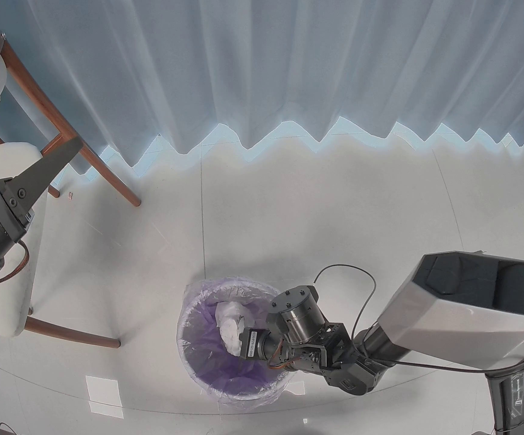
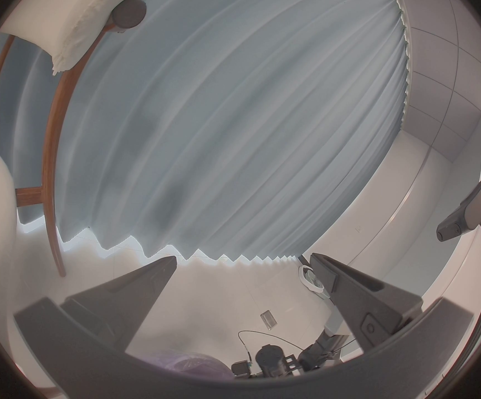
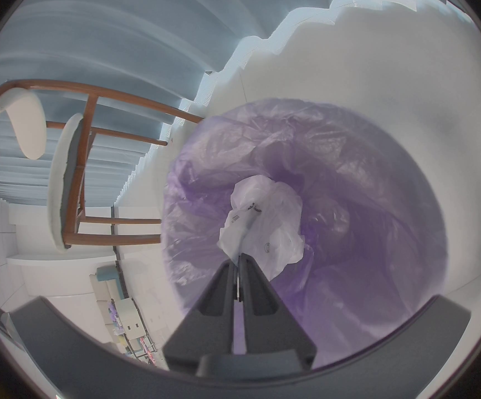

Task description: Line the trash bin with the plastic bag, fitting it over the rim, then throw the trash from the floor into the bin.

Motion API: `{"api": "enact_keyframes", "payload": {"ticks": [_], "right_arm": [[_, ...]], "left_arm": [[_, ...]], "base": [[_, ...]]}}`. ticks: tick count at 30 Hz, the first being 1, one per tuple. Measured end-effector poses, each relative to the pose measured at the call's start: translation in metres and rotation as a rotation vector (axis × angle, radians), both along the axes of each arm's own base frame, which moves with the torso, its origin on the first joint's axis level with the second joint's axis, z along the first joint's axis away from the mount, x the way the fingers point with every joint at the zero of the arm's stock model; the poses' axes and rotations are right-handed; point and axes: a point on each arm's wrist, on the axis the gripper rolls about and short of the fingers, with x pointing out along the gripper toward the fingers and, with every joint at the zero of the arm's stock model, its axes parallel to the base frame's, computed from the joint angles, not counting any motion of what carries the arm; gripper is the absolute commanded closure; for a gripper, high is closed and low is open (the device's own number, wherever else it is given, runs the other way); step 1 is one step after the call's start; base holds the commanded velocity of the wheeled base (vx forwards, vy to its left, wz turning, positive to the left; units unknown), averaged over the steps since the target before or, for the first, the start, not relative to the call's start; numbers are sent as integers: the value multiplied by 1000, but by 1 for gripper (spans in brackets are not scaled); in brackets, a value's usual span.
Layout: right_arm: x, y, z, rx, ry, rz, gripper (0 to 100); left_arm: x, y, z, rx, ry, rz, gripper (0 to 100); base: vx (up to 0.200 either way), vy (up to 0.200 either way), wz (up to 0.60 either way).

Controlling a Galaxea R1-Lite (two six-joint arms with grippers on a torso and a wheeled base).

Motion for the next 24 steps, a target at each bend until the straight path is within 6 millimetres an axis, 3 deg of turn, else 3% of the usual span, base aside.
{"api": "enact_keyframes", "payload": {"ticks": [3,4,10,14,18,24], "right_arm": [[14,0,-10,-7,-1,-21,100],[17,0,-13,-10,0,-27,0],[26,0,-21,-5,-4,-43,0],[23,-1,-13,5,-9,-43,0],[11,-4,13,36,-32,-30,0],[-14,-19,77,128,-99,-13,0]], "left_arm": [[0,0,0,0,0,0,0],[0,0,0,0,0,0,0],[0,0,-1,0,2,0,0],[0,0,-1,0,2,0,0],[0,0,-1,1,2,0,0],[0,0,-1,1,3,0,0]], "base": [[0,0,0],[0,0,0],[0,0,0],[0,0,0],[0,0,0],[0,0,0]]}}
